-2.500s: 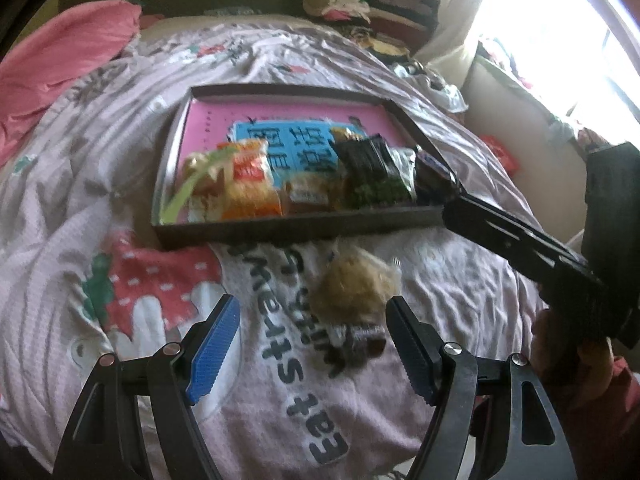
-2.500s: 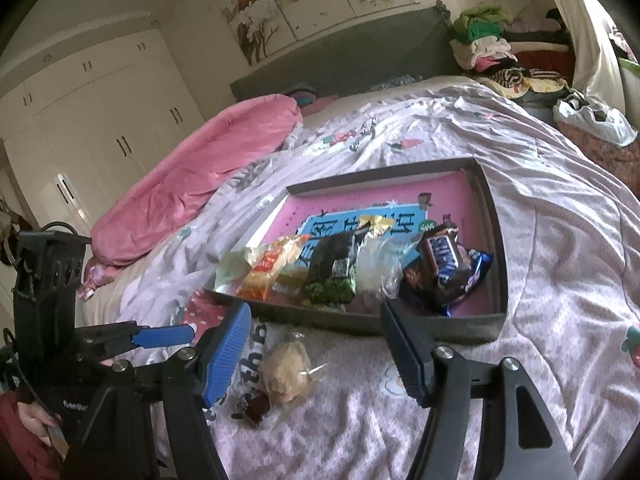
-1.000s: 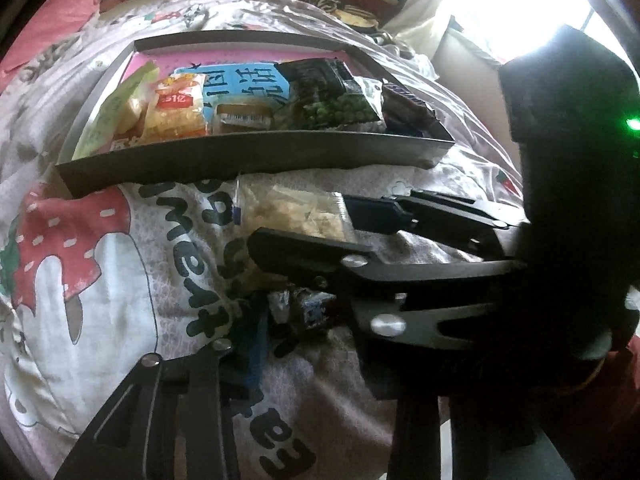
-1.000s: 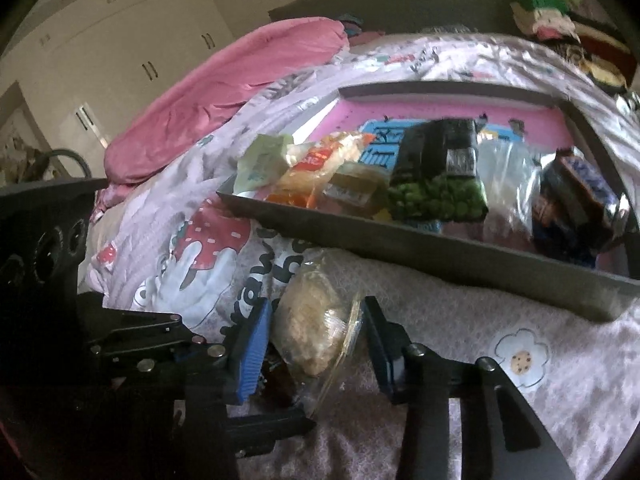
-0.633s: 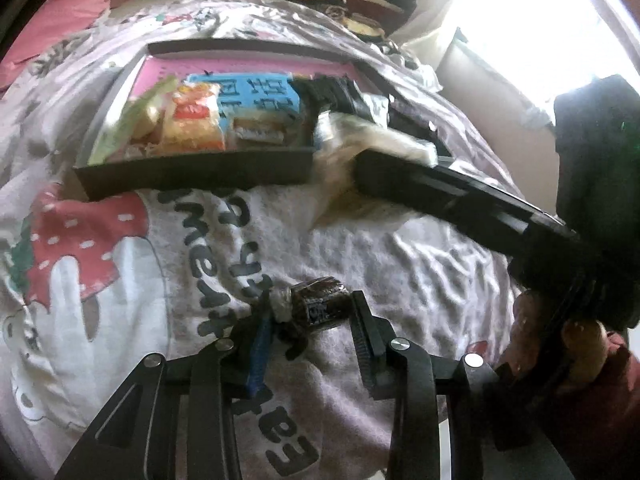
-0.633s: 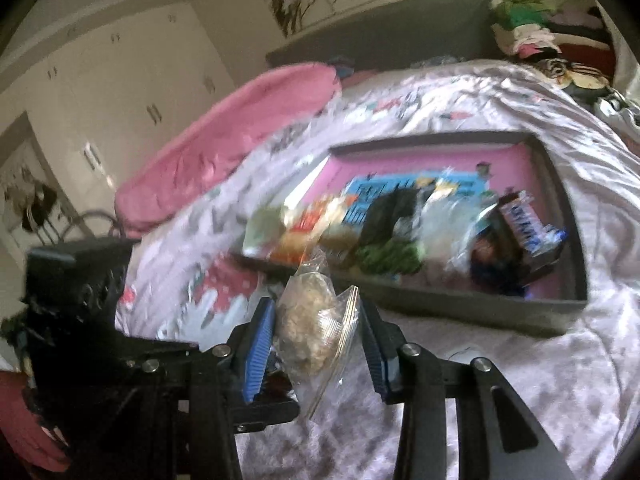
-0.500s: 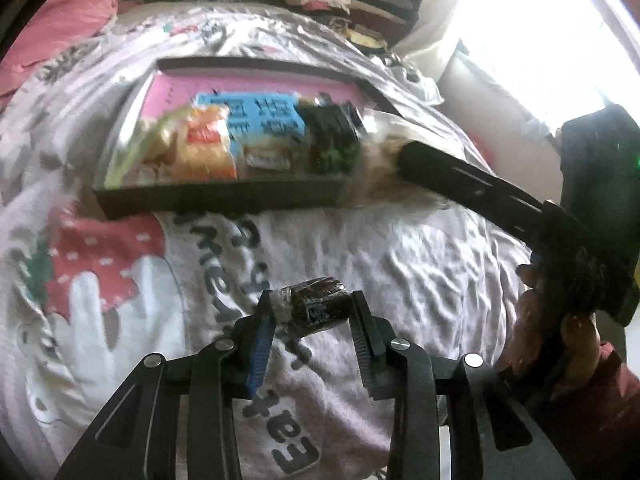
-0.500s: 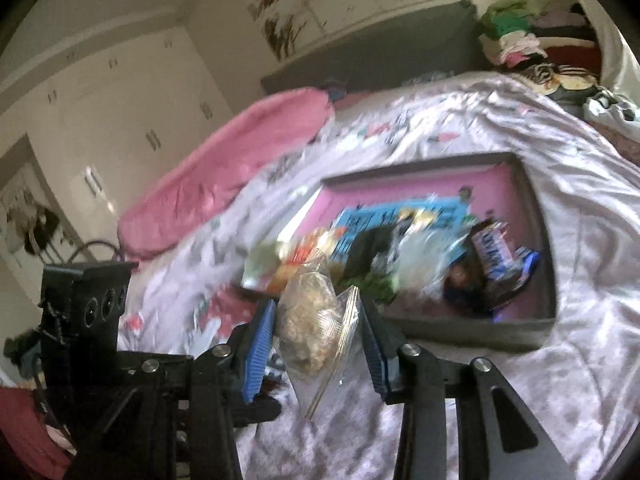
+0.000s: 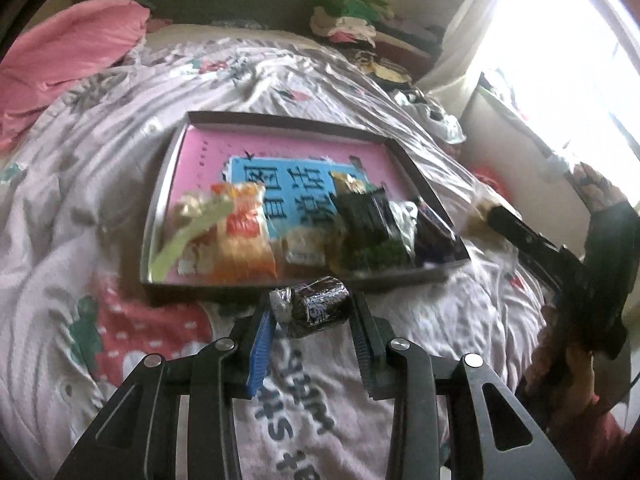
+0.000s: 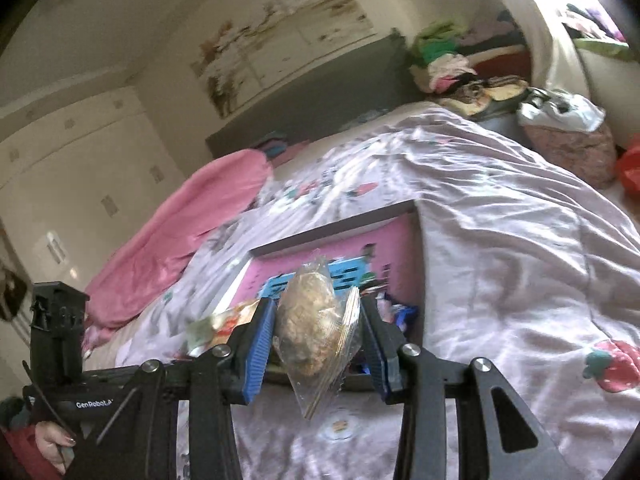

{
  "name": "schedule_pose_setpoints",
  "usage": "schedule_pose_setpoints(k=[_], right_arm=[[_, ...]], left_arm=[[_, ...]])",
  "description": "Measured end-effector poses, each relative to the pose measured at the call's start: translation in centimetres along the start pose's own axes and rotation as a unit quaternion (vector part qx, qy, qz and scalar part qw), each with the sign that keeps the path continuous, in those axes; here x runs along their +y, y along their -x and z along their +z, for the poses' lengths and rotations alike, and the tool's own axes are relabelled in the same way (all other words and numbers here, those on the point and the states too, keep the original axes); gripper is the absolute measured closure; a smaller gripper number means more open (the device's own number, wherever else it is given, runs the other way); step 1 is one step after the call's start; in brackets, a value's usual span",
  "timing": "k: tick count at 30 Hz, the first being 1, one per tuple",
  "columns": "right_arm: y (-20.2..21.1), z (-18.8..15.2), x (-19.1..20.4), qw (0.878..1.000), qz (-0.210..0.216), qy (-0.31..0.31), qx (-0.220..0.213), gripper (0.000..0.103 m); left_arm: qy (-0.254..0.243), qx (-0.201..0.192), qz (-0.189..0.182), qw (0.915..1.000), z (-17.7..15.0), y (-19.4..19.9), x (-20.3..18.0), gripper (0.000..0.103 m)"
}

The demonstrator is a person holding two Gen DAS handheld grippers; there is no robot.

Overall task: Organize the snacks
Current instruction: 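Carry the dark snack into the tray with left tool while right tool carries the pastry bag there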

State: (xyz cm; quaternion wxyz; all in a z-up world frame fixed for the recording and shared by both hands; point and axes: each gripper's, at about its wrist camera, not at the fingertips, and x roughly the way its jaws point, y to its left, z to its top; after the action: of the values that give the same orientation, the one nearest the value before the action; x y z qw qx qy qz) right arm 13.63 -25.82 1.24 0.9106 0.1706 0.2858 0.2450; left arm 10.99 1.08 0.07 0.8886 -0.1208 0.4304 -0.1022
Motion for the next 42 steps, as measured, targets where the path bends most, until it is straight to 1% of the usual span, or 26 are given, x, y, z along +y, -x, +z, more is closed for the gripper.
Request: schedule_pose_setpoints(k=[10, 15, 20, 29, 31, 33, 42], right_arm=[[0.5, 0.8, -2.1, 0.998, -0.059, -0.016, -0.025, 0.061], [0.3, 0.9, -2.6, 0.996, -0.078, -0.019, -0.026, 0.061], [-0.2, 0.8, -2.5, 0.994, -0.103, -0.006, -0.025, 0.061], [-1.0, 0.7, -3.1, 0.993, -0.111, -0.019, -0.021, 0.061], [-1.3, 0.7, -3.0, 0.993, -0.112, -0.017, -0.019, 0.065], [-1.5, 0.6, -2.9, 0.993, -0.114, -0.015, -0.018, 0.066], [-2.4, 0.3, -2.8, 0.995, -0.101, -0.011, -0.006, 0.066]], left_arm=[[0.009, -0.005, 0.013, 0.9999, 1.7, -1.5, 0.1, 0.065], [0.003, -0.007, 0.029, 0.9995, 2.4, -2.3, -0.1, 0.065], [-0.001, -0.008, 0.036, 0.9993, 2.9, -2.8, -0.3, 0.065], [-0.005, -0.004, 0.041, 0.9991, 3.6, -3.7, -0.7, 0.065], [-0.004, -0.003, 0.042, 0.9991, 3.6, -3.9, -0.7, 0.065], [-0.004, -0.003, 0.043, 0.9991, 3.7, -4.0, -0.7, 0.065], [-0.004, 0.0, 0.042, 0.9991, 3.9, -4.6, -0.8, 0.065]])
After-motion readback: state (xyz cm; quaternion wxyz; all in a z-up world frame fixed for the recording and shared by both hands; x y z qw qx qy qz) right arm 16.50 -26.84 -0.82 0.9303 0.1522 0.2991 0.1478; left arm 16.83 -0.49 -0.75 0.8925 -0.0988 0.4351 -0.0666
